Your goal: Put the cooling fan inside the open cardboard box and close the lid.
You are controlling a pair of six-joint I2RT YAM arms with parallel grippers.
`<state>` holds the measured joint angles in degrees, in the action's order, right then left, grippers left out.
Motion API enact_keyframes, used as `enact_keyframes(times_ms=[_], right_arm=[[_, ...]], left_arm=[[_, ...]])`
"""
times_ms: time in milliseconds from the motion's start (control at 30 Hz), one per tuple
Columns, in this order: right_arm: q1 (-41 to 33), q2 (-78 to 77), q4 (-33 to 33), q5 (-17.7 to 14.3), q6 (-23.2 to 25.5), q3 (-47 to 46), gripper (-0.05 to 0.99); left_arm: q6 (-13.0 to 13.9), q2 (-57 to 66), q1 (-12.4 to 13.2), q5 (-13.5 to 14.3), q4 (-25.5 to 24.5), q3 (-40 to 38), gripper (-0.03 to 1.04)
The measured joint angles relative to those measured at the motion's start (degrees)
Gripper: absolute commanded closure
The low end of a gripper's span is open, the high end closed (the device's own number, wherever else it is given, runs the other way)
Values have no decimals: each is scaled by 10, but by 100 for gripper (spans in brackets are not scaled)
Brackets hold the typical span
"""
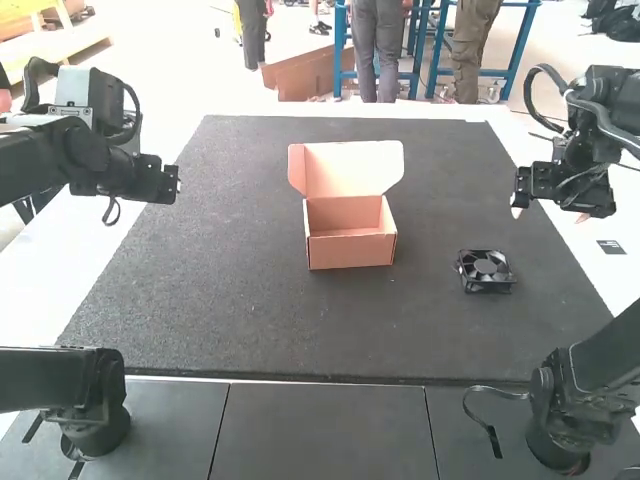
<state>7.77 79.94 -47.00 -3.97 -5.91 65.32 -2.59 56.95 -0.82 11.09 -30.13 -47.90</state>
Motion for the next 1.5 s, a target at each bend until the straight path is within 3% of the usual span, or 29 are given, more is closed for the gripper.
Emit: enact_keyframes(times_ms=[200,333,1500], right_arm=[[5,48,0,0,-68,3,3],[7,80,3,3,-85,3,3],[25,258,65,16,-91,3,3]], left_arm=[[0,3,-1,-2,-11,-4,4],[0,4,0,-2,-16,-4,4],[-7,4,0,-2,-16,-4,4]])
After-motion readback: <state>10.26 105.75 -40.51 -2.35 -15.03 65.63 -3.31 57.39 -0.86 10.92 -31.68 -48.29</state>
